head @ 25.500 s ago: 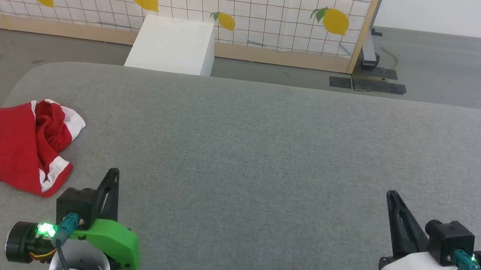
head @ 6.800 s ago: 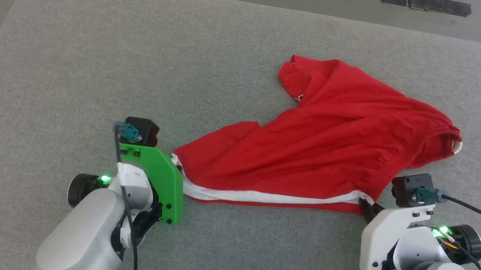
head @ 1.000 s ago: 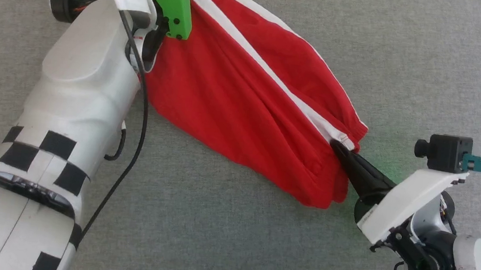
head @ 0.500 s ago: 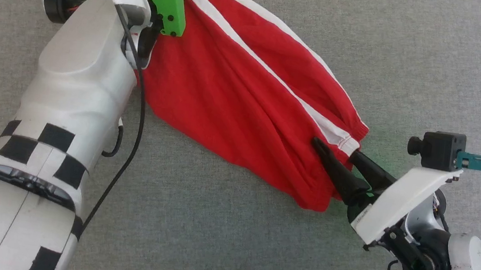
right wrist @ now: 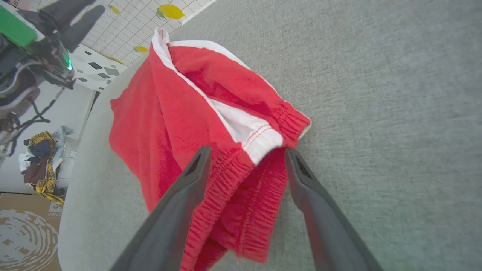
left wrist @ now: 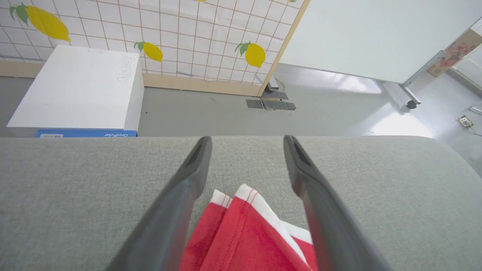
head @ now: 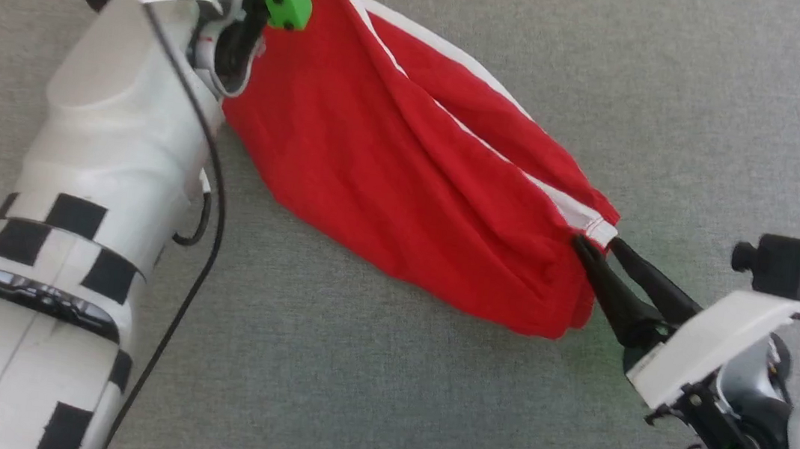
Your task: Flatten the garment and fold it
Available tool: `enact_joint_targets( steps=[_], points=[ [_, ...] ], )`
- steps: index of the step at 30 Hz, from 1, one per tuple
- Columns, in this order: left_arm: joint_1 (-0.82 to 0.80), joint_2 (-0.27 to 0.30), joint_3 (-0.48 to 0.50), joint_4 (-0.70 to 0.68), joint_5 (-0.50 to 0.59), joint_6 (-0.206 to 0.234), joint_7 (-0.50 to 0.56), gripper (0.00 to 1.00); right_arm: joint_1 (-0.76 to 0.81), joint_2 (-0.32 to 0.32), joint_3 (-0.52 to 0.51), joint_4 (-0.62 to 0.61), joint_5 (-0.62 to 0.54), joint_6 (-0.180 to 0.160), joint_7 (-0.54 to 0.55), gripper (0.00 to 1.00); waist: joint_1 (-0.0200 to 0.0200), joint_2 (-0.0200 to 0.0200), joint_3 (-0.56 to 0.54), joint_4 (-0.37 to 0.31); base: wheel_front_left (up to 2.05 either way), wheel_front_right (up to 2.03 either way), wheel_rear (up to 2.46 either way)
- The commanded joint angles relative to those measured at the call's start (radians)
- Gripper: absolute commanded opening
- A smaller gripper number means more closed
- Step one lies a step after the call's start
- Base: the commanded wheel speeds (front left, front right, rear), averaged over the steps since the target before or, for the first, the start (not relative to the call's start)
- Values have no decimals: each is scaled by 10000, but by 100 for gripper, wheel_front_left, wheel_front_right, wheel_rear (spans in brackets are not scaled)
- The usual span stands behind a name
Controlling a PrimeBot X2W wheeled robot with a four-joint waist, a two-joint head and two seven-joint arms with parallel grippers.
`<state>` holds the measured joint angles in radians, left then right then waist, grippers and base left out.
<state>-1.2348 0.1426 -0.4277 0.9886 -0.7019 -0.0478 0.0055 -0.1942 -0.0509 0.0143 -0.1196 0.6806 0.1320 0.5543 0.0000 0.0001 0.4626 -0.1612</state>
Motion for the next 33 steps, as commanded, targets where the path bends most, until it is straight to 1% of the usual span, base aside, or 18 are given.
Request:
enact_joint_targets(
  steps=[1, 4, 6, 9, 12, 15, 20, 22, 26, 30, 33],
  points=[
    [-49, 186, 39, -227, -69, -175, -275, 100, 171, -38, -129, -122, -191, -13, 51, 100, 0, -1, -307, 143, 0, 0, 0],
    [283, 564, -3, -863, 19, -412, -884, 100, 416, -93, -346, -325, -658, -13, 262, 100, 0, -1, -602, 258, 0, 0, 0],
    [669, 854, -103, -1375, 199, -478, -1364, 100, 569, -130, -477, -440, -1067, -13, 372, 100, 0, -1, -838, 368, 0, 0, 0],
    [1427, 1344, -219, -2183, 518, -381, -1940, 100, 739, -121, -639, -573, -1635, -13, 538, 100, 0, -1, -1093, 514, 0, 0, 0],
    [2512, 1860, -224, -3234, 797, -27, -2297, 100, 862, -105, -754, -616, -2366, -13, 793, 100, 0, -1, -1332, 684, 0, 0, 0],
    [3667, 2274, -182, -4420, 1049, 400, -2489, 100, 894, -66, -894, -556, -2836, -13, 1032, 100, 0, -1, -1514, 861, 0, 0, 0],
    [5895, 2832, 133, -6817, 1533, 1269, -2647, 100, 667, -16, -946, -210, -3509, -13, 1443, 100, 0, -1, -1766, 1140, 0, 0, 0],
    [6759, 2918, 356, -7659, 1672, 1613, -2662, 100, 534, -6, -944, -13, -3685, -13, 1561, 100, 0, -1, -1824, 1245, 0, 0, 0],
    [8252, 2872, 976, -9046, 1915, 2061, -2668, 100, 272, 2, -960, 423, -3840, -13, 1662, 100, 0, -1, -1839, 1433, 0, 0, 0],
    [9298, 2662, 1357, -9754, 2111, 2178, -2670, 100, 76, 4, -861, 877, -3928, -13, 1768, 100, 0, -1, -1785, 1567, 0, 0, 0],
    [9737, 2462, 1545, -9950, 2194, 2175, -2670, 100, 31, 5, -750, 1168, -4054, -13, 1894, 100, 0, -1, -1752, 1643, 0, 0, 0]
  ],
)
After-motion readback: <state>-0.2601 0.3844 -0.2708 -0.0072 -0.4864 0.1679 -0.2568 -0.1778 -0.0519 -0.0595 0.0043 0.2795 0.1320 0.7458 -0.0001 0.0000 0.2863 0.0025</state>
